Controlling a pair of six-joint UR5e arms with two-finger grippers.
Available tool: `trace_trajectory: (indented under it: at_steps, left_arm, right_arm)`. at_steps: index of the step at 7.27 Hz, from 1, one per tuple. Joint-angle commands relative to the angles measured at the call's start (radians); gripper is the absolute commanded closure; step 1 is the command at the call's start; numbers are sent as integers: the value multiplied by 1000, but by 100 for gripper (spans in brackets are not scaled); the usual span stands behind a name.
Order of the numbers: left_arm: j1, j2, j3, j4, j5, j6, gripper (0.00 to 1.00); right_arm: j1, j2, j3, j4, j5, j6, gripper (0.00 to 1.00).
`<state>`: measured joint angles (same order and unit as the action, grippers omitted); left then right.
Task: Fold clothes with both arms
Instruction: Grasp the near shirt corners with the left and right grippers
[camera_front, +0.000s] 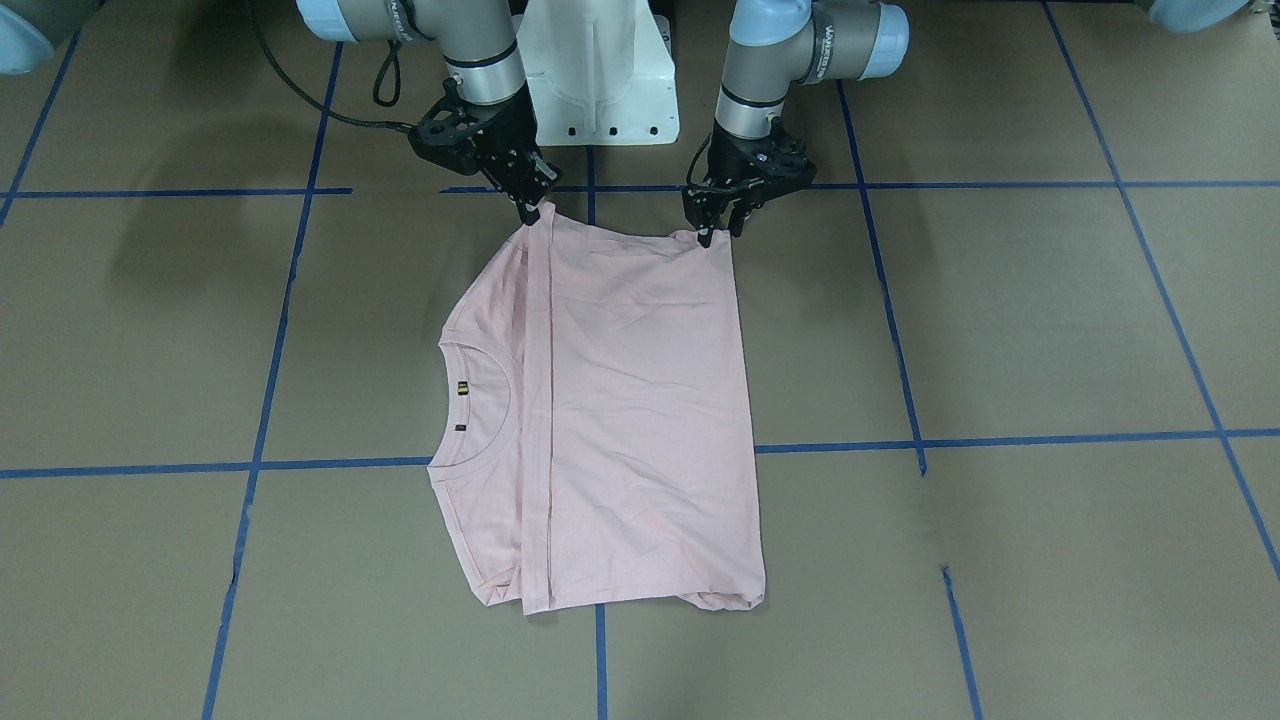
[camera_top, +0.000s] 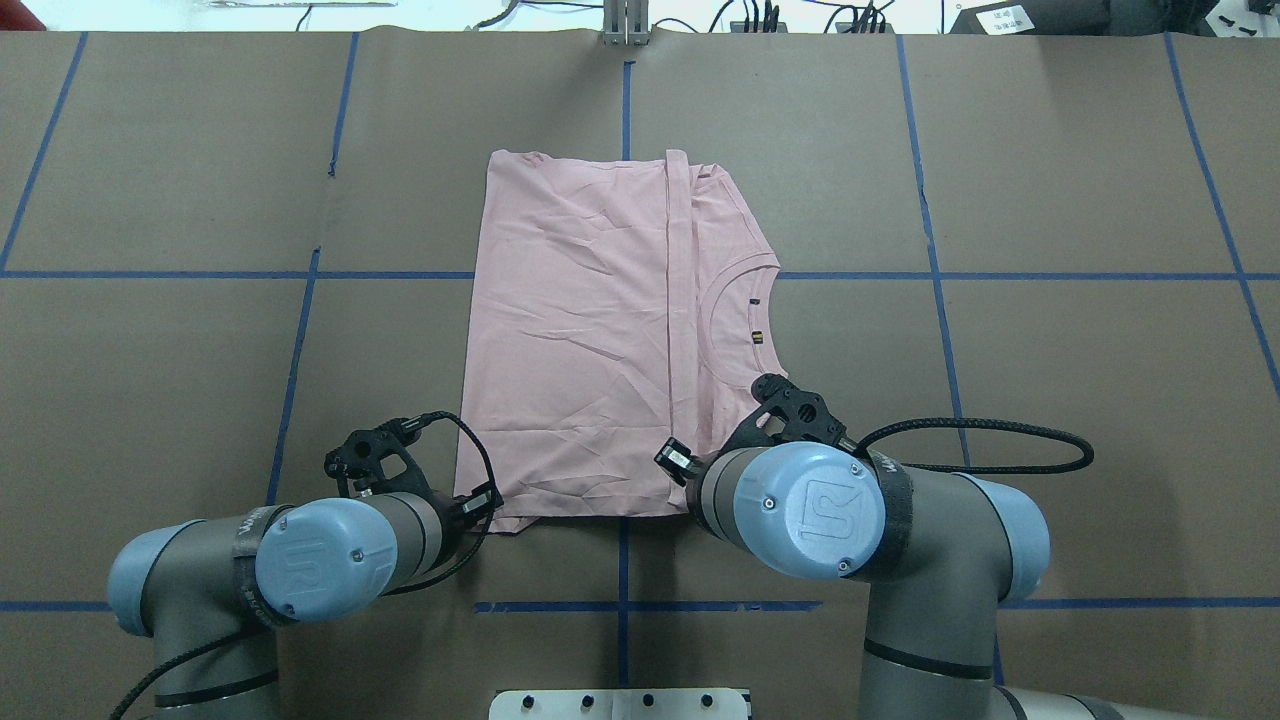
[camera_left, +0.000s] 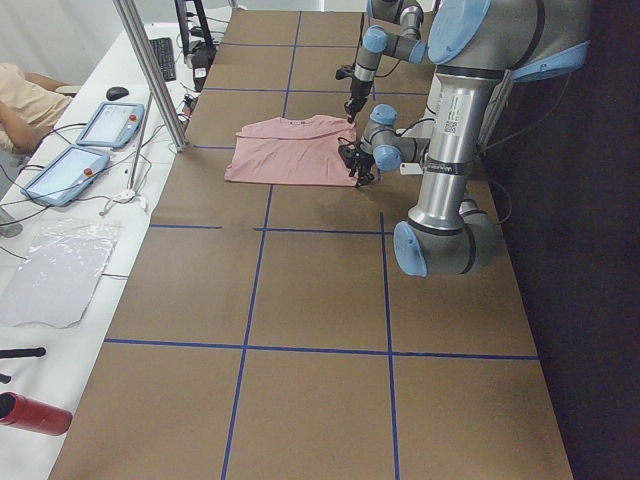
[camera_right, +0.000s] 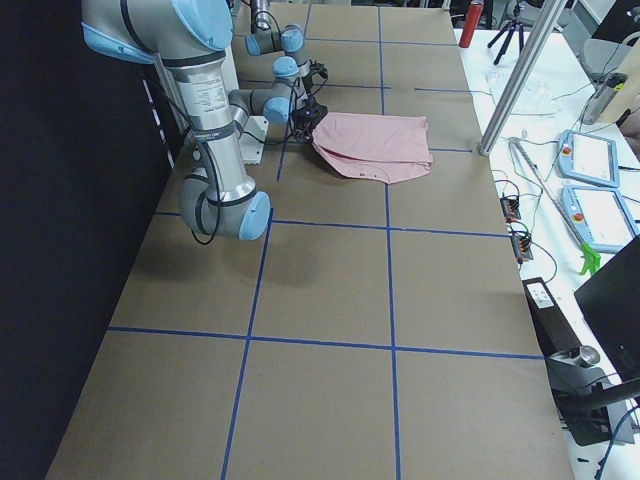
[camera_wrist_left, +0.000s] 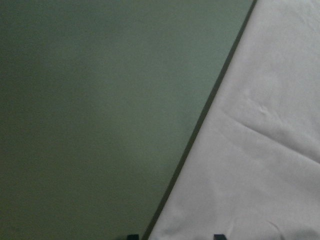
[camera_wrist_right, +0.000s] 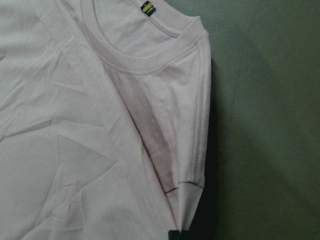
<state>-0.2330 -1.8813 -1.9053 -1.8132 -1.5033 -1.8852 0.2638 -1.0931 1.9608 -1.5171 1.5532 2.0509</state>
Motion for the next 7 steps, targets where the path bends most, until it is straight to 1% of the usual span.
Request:
trace_trajectory:
  at_steps: [1, 2, 3, 4, 5, 7]
  left_arm:
    - [3, 7, 0, 2, 0, 0, 42]
    - [3, 8, 0, 2, 0, 0, 42]
    - [3, 8, 0, 2, 0, 0, 44]
    - [3, 7, 0, 2, 0, -26, 68]
    - [6, 7, 0, 0, 2, -47, 100]
    - [6, 5, -12, 0, 0, -49, 100]
  right_arm:
    - [2, -2, 7, 0, 1, 0, 100]
    - [2, -2, 7, 0, 1, 0, 100]
    - [2, -1, 7, 0, 1, 0, 100]
    - [2, -2, 7, 0, 2, 0, 100]
    - [2, -2, 7, 0, 2, 0, 100]
    - [2, -1, 7, 0, 2, 0, 100]
